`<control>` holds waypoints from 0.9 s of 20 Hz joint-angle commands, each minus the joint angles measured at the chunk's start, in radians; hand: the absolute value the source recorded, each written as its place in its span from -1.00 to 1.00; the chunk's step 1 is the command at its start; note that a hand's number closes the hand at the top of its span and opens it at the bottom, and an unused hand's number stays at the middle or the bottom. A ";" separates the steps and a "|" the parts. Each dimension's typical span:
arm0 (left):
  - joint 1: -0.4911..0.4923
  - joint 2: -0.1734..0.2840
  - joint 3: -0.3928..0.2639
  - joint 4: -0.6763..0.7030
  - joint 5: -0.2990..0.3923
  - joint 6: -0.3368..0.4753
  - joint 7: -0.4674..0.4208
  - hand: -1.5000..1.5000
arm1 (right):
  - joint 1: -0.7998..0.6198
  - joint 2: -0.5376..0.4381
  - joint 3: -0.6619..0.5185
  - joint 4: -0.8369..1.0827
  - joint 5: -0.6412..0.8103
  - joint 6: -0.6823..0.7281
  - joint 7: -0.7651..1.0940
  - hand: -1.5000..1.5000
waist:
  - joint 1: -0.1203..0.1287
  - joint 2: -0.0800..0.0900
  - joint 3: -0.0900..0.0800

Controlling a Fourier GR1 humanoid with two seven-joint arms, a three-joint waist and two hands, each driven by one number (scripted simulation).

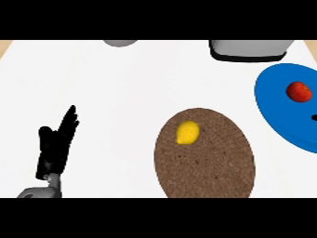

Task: Pick the tomato from the placemat and place it in the plate

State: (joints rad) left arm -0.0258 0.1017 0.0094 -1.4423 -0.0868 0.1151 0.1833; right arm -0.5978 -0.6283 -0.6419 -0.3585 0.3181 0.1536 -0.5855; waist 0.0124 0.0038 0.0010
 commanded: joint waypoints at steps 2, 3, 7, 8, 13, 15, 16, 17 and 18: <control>-0.049 -0.022 -0.016 -0.015 -0.016 0.017 0.046 0.00 | -0.021 -0.040 0.014 0.086 0.005 -0.052 -0.040 -1.00 | 0.010 0.005 0.002; -0.035 -0.021 -0.003 0.047 -0.022 0.018 -0.014 0.00 | 0.011 0.025 0.035 0.037 -0.014 -0.076 -0.013 -1.00 | -0.002 0.000 0.000; 0.002 -0.009 -0.008 -0.022 -0.008 -0.007 0.030 0.00 | 0.025 -0.065 0.028 0.082 -0.023 -0.049 -0.023 -1.00 | 0.002 0.001 0.001; -0.043 0.041 0.037 -0.021 0.026 -0.046 0.060 0.00 | 0.003 -0.079 0.026 0.098 -0.011 -0.082 -0.024 -1.00 | 0.008 0.004 0.001; -0.080 -0.029 -0.013 -0.009 -0.034 0.025 0.083 0.00 | 0.064 -0.069 0.045 0.112 -0.022 -0.083 -0.084 -1.00 | 0.001 0.002 0.001; -0.061 0.000 0.020 -0.007 0.001 -0.013 0.063 0.00 | 0.084 -0.114 0.039 0.132 -0.034 -0.043 -0.097 -1.00 | 0.003 0.003 0.001; -0.021 -0.023 -0.007 -0.066 -0.008 0.002 0.074 0.00 | 0.054 -0.109 0.030 0.152 -0.039 -0.078 -0.079 -1.00 | 0.010 0.004 0.002; 0.009 -0.014 -0.019 -0.079 -0.020 -0.007 0.061 0.00 | 0.068 -0.116 0.032 0.160 -0.034 -0.088 -0.095 -1.00 | 0.013 0.005 0.002; -0.043 -0.002 0.022 0.018 -0.006 -0.012 0.019 0.00 | 0.088 -0.118 0.032 0.159 -0.038 -0.083 -0.114 -1.00 | 0.007 0.005 0.002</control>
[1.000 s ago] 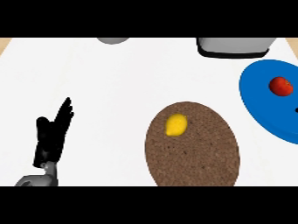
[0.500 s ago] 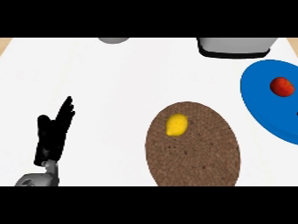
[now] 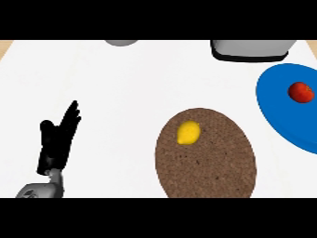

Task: Pick the tomato from the placemat and place it in the plate

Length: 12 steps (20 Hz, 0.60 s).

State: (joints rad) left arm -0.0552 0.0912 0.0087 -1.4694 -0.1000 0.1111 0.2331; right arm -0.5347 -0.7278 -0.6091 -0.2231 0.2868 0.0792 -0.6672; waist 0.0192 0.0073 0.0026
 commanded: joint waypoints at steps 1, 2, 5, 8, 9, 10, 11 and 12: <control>-0.015 -0.013 0.004 0.060 -0.022 0.022 -0.037 0.00 | -0.021 -0.033 0.007 0.022 -0.004 -0.011 0.027 -1.00 | 0.001 0.001 0.000; 0.021 0.011 0.004 -0.024 0.004 -0.015 0.012 0.00 | 0.011 -0.032 -0.005 0.012 -0.025 -0.016 -0.004 -1.00 | -0.001 -0.001 0.000; 0.057 -0.016 -0.024 -0.061 -0.009 -0.002 -0.010 0.00 | 0.045 -0.035 -0.019 0.036 -0.041 -0.010 -0.047 -1.00 | 0.004 0.000 0.001; 0.013 -0.037 -0.032 -0.006 -0.037 0.029 -0.015 0.00 | 0.043 -0.073 -0.037 0.051 -0.058 -0.002 -0.045 -1.00 | 0.005 0.004 0.002; 0.002 0.000 0.010 -0.003 -0.005 0.001 -0.027 0.00 | 0.039 -0.060 -0.046 0.060 -0.063 -0.021 -0.053 -1.00 | 0.012 0.007 0.003; 0.026 -0.016 -0.006 -0.001 -0.008 0.002 -0.028 0.00 | 0.056 -0.091 -0.040 0.050 -0.066 0.015 -0.052 -1.00 | 0.004 0.002 0.002; -0.001 0.010 0.020 0.001 0.007 -0.013 0.002 0.00 | 0.065 -0.057 -0.040 0.045 -0.076 -0.023 -0.052 -1.00 | -0.001 0.000 0.001; 0.021 -0.024 -0.009 0.000 -0.012 0.008 -0.027 0.00 | 0.042 -0.082 -0.047 0.047 -0.079 -0.035 -0.026 -1.00 | 0.003 0.001 0.001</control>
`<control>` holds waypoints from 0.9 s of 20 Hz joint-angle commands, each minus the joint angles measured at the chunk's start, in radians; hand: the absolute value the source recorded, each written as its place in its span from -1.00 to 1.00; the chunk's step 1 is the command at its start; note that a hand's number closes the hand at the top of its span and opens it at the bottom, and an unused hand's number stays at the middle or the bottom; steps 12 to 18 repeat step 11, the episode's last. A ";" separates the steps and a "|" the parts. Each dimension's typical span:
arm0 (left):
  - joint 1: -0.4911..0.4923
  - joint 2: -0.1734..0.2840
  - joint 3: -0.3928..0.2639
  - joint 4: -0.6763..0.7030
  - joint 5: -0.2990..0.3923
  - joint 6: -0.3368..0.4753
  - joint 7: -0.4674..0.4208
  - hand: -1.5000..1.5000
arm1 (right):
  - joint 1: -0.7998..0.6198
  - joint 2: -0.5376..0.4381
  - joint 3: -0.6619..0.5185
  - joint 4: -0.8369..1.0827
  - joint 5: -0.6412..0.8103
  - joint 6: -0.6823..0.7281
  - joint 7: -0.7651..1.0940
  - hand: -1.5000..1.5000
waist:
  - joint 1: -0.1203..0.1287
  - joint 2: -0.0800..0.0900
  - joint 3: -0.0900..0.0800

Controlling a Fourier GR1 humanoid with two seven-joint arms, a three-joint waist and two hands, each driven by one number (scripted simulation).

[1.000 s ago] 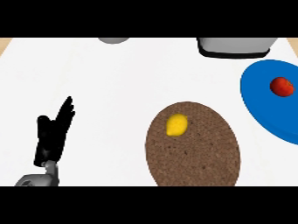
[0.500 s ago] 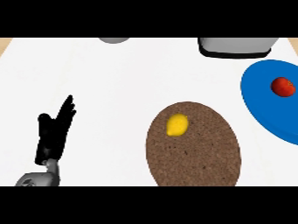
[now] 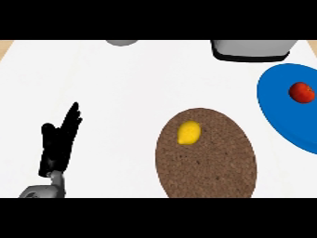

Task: Pick the tomato from the placemat and place it in the plate

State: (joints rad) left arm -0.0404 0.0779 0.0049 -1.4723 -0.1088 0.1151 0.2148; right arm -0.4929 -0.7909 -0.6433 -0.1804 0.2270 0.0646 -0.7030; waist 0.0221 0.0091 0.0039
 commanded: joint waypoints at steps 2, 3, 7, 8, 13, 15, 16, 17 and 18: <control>-0.011 -0.008 -0.006 -0.007 -0.015 0.015 0.027 0.00 | 0.046 -0.033 -0.024 0.016 -0.028 -0.037 -0.010 -1.00 | -0.002 0.000 0.000; -0.011 -0.035 -0.022 0.054 -0.026 0.024 -0.032 0.00 | 0.047 -0.023 -0.025 0.027 -0.026 -0.049 -0.012 -1.00 | 0.000 0.004 0.001; -0.029 -0.021 -0.008 0.015 -0.021 0.025 -0.001 0.00 | 0.020 -0.039 -0.016 0.025 -0.025 -0.029 0.016 -1.00 | 0.005 0.003 0.002; -0.011 0.019 0.014 -0.017 0.005 -0.013 0.037 0.00 | 0.043 -0.066 -0.029 0.035 -0.035 -0.020 0.018 -1.00 | 0.007 0.003 0.002; -0.018 0.003 0.000 -0.020 -0.006 -0.001 0.029 0.00 | 0.054 -0.056 -0.017 0.036 -0.022 -0.059 0.010 -1.00 | 0.008 0.004 0.003; -0.018 0.003 0.000 -0.020 -0.006 -0.001 0.029 0.00 | 0.054 -0.056 -0.017 0.036 -0.022 -0.059 0.010 -1.00 | 0.008 0.004 0.003; -0.018 0.003 0.000 -0.020 -0.006 -0.001 0.029 0.00 | 0.054 -0.056 -0.017 0.036 -0.022 -0.059 0.010 -1.00 | 0.008 0.004 0.003; -0.018 0.003 0.000 -0.020 -0.006 -0.001 0.029 0.00 | 0.054 -0.056 -0.017 0.036 -0.022 -0.059 0.010 -1.00 | 0.008 0.004 0.003; -0.018 0.003 0.000 -0.020 -0.006 -0.001 0.029 0.00 | 0.054 -0.056 -0.017 0.036 -0.022 -0.059 0.010 -1.00 | 0.008 0.004 0.003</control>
